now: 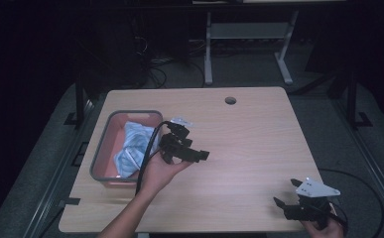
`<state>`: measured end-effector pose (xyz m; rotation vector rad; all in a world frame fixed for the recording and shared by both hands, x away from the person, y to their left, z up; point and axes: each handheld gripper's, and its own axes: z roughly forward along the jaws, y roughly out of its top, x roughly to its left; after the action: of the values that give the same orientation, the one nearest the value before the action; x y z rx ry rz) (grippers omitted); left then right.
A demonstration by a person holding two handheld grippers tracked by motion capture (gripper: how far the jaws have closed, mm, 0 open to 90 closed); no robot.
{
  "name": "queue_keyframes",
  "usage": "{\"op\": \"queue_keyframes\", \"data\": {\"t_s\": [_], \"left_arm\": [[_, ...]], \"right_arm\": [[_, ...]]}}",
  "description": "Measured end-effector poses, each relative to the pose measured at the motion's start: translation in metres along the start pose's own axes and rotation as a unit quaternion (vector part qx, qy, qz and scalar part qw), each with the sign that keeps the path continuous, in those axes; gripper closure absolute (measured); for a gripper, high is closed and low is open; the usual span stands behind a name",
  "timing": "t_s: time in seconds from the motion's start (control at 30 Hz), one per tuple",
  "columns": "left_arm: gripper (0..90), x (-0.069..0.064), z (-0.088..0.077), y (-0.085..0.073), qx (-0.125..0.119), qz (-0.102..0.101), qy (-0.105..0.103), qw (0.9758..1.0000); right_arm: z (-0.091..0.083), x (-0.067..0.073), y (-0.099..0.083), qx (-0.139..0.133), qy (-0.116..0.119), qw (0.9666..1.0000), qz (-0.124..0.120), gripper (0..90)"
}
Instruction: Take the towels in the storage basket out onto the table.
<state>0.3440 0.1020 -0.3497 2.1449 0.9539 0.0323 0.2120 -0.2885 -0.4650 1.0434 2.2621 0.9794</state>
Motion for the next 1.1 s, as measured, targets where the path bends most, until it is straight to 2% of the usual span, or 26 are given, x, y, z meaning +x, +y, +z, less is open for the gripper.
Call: {"op": "queue_keyframes", "data": {"t_s": [0.37, 0.57, 0.77, 0.93, 1.1], "left_arm": [[18.8, 0.028, -0.022, 0.0, -0.005, -0.032, 0.018, 0.9993], [18.9, 0.039, -0.032, -0.003, -0.006, -0.039, 0.023, 0.9989], [19.0, 0.047, -0.042, -0.006, -0.022, -0.057, 0.028, 0.9978], [19.1, 0.057, -0.049, -0.01, -0.018, -0.062, 0.036, 0.9973], [19.1, 0.068, -0.059, -0.013, -0.034, -0.083, 0.04, 0.9952]], "right_arm": [[0.0, 0.001, 0.0, 0.0, 0.001, 1.0, 0.0, 14.8], [0.0, 0.001, 0.0, -0.001, 0.001, 1.0, -0.001, 14.8], [0.0, 0.001, 0.0, -0.001, 0.001, 1.0, -0.001, 14.8], [0.0, 0.001, 0.001, -0.001, 0.0, 1.0, -0.001, 14.8], [0.0, 0.001, 0.001, 0.0, 0.0, 1.0, 0.0, 14.8]]}}
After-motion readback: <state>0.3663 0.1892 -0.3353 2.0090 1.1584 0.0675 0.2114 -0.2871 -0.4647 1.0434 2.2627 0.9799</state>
